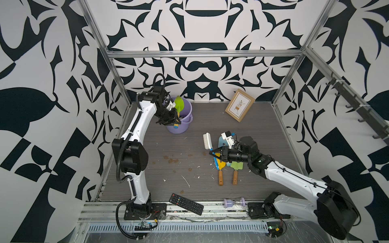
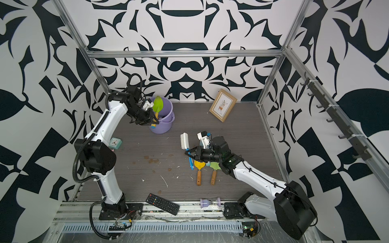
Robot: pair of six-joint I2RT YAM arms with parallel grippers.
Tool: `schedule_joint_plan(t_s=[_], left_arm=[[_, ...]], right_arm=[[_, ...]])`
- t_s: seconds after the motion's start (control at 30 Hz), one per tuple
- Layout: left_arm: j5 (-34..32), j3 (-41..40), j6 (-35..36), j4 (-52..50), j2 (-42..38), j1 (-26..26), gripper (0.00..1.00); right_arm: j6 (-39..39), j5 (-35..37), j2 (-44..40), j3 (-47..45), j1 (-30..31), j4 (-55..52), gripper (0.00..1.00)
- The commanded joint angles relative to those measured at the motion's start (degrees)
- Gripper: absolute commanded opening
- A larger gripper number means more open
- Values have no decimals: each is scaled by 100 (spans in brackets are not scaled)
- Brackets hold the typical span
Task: Brush the soil off the hand trowel and place it into the bucket
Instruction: Place the hand trowel in the bucket.
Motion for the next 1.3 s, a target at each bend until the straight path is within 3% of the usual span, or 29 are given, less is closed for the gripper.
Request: schedule_joint_plan(t_s=[0.0,0.1,0.53,0.73,0.87,0.9,0.93,0.97,1.07,1.17,1.23,1.27], left_arm=[[-300,228,162,-487,184,50,0],[-390,411,149,-467,245,88,3],[-282,794,165,-510,459,194,37],[-201,970,174,-559,428,191,43],[-703,967,6,-237,-55,193,54],[-854,802,-99,20,-291,182,60],[-928,465,-224,426,-706,182,74],[-1011,26,-363,936,-1164,169,98],[-1062,-1449,-1008,2289,-2493,32,100],[-654,-2999,-1915,3366,-3611,-59,99],[7,-3741,-2542,3800,-4112,-69,100],[721,-4061,-2845,4002,-4228,-75,100]], right_arm=[[-209,-64,-228,4,-46,112,0],[-195,-73,-228,13,-50,108,0],[-200,-21,-206,67,-52,46,0],[-225,-18,-194,100,-50,-17,0],[-535,189,-306,306,-51,-692,0],[-626,264,-342,369,-48,-923,0],[-776,375,-398,457,-53,-1232,0],[-918,477,-458,523,-50,-1508,0],[-1169,674,-670,621,-144,-2212,0],[-1272,733,-1046,594,-434,-2781,0],[-1413,725,-1253,647,-650,-3167,0],[-1472,735,-1344,679,-746,-3354,0]])
